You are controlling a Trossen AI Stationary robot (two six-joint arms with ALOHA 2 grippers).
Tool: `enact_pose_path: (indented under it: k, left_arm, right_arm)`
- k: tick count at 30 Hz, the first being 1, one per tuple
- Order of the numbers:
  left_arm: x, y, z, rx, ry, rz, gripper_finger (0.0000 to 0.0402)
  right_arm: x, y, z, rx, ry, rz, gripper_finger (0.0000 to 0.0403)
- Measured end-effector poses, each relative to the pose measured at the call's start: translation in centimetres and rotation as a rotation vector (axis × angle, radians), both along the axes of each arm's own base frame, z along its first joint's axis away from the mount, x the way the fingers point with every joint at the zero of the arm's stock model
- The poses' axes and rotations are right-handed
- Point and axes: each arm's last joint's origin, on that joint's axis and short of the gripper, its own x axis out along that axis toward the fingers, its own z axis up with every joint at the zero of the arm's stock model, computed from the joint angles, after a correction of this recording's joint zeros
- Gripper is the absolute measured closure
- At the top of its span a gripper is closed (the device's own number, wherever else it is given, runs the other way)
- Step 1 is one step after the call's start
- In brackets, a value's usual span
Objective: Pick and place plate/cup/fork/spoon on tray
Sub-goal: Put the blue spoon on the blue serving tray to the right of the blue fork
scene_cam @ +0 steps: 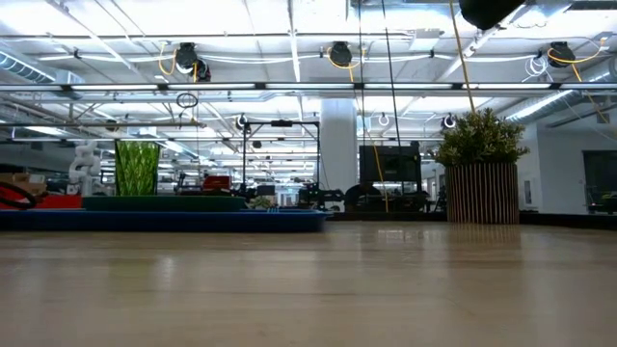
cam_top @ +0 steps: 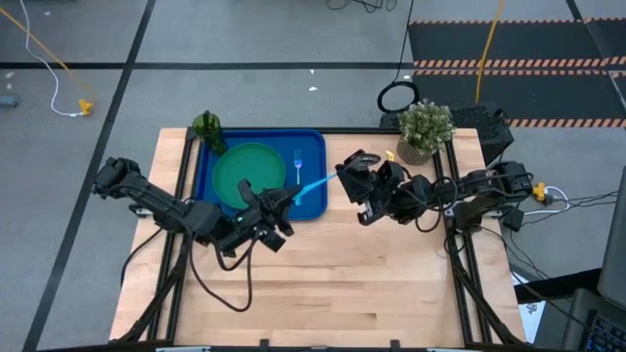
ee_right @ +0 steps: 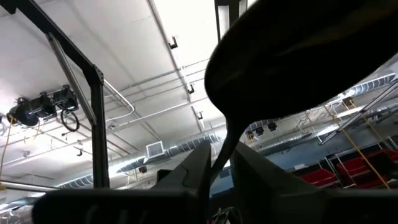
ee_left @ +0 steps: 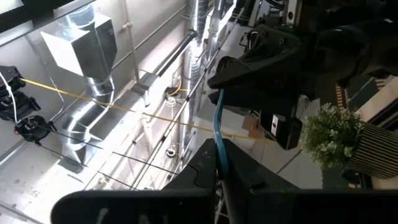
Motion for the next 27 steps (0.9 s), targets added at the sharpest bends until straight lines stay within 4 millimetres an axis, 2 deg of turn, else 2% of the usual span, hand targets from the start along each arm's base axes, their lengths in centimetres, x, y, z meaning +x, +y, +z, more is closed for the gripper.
enact_pose_path:
  k: [8,13,18,27]
  left_arm:
    - [0.2,0.1,-0.2,-0.011,0.017,0.0,0.0391]
    - [0.4,0.5,-0.5,-0.065,0.017,0.002,0.0384]
    - [0.8,0.9,-1.2,-0.13,0.047,0.04,0.0336]
    - [0.9,1.5,-3.3,-0.374,0.056,0.247,0.0232]
  right_arm:
    - [0.0,0.0,0.0,-0.002,-0.005,0.003,0.0392]
    - [0.0,0.0,0.0,-0.015,-0.003,-0.015,0.0398]
    - [-0.1,0.0,0.2,-0.051,0.005,-0.06,0.0399]
    - [-0.3,-0.1,0.4,-0.08,0.026,-0.14,0.04]
